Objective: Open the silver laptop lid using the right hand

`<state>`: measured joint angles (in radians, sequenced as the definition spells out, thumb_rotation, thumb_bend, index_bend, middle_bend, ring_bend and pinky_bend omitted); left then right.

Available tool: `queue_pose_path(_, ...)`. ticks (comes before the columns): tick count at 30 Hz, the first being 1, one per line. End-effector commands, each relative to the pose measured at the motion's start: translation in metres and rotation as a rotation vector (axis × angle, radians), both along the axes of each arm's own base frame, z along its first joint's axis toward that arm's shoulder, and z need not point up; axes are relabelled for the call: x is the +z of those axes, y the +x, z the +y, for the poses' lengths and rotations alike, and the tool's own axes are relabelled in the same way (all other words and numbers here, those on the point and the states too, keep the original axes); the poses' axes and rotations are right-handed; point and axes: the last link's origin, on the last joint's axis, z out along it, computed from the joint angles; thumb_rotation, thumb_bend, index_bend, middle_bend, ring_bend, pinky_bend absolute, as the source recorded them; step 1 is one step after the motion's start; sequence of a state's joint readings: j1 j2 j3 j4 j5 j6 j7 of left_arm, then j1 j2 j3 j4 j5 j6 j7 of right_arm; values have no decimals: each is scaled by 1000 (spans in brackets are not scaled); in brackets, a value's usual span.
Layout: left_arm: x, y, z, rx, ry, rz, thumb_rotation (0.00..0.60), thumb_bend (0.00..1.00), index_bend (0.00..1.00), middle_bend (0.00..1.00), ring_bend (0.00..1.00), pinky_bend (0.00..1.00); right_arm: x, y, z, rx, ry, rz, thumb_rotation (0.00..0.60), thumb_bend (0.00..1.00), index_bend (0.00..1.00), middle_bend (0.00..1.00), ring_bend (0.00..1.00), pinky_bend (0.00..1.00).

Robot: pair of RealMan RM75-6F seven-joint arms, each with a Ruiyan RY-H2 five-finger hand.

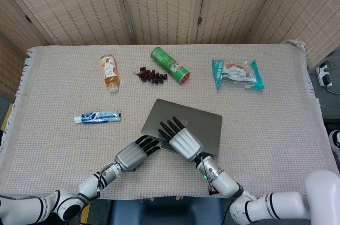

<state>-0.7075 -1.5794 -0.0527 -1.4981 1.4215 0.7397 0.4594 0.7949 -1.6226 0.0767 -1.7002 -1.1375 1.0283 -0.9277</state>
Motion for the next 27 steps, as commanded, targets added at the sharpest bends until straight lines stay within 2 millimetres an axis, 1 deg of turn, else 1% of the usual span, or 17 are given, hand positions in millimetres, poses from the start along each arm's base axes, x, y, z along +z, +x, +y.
queue_pose_path(1,-3,3,-1,-5,-2,16,600,551,0,0,0,0,-1,-1,0,-2,0,5,600,579,0,0,0,0)
queue_pose_path(19,-6,7,0,8,2,39,600,552,0,0,0,0,-9,-9,-4,-38,-5,28,600,579,0,0,0,0)
queue_pose_path(27,-8,8,-1,5,-5,55,600,552,0,0,0,0,-4,-9,-8,-31,-39,23,600,579,0,0,0,0)
